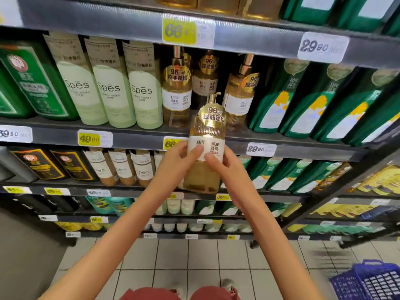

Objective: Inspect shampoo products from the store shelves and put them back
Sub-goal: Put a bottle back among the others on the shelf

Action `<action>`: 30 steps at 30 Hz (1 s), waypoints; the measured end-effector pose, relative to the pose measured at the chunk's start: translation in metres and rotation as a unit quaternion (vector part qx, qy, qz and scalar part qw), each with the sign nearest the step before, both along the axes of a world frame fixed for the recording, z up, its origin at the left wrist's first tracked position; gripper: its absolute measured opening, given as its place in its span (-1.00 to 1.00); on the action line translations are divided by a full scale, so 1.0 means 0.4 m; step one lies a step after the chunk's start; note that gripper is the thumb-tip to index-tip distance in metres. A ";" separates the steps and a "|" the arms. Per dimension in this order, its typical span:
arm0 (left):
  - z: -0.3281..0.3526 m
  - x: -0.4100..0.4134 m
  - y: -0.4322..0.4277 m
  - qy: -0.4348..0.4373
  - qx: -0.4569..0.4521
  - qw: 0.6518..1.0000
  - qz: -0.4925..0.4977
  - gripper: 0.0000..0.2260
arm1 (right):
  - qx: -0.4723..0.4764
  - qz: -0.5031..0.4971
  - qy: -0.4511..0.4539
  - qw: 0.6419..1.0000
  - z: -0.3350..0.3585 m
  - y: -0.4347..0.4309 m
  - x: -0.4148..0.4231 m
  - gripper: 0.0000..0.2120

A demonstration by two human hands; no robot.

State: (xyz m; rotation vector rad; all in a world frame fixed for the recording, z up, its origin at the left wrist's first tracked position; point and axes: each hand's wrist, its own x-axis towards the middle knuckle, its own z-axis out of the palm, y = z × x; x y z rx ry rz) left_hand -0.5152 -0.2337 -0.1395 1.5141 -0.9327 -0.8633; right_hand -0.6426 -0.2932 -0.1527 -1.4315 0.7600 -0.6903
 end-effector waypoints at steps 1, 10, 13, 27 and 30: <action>0.014 0.006 -0.024 -0.018 -0.012 1.000 0.003 -0.71 | -0.006 -0.012 -0.012 1.000 0.010 -0.017 0.011 -0.61; 0.077 0.072 -0.178 -0.083 -0.059 0.995 0.004 -0.74 | -0.115 -0.073 -0.006 0.991 0.090 -0.146 0.071 -0.63; 0.073 0.086 -0.198 -0.084 -0.086 0.993 0.005 -0.74 | -0.152 -0.075 0.001 0.986 0.095 -0.163 0.090 -0.54; 0.014 0.095 -0.214 -0.087 -0.133 0.981 0.111 -0.68 | -0.224 -0.120 0.032 0.967 0.047 -0.186 0.164 -0.31; -0.002 0.096 -0.217 -0.084 -0.108 0.984 0.118 -0.66 | -0.223 -0.143 0.045 0.963 0.045 -0.191 0.174 -0.31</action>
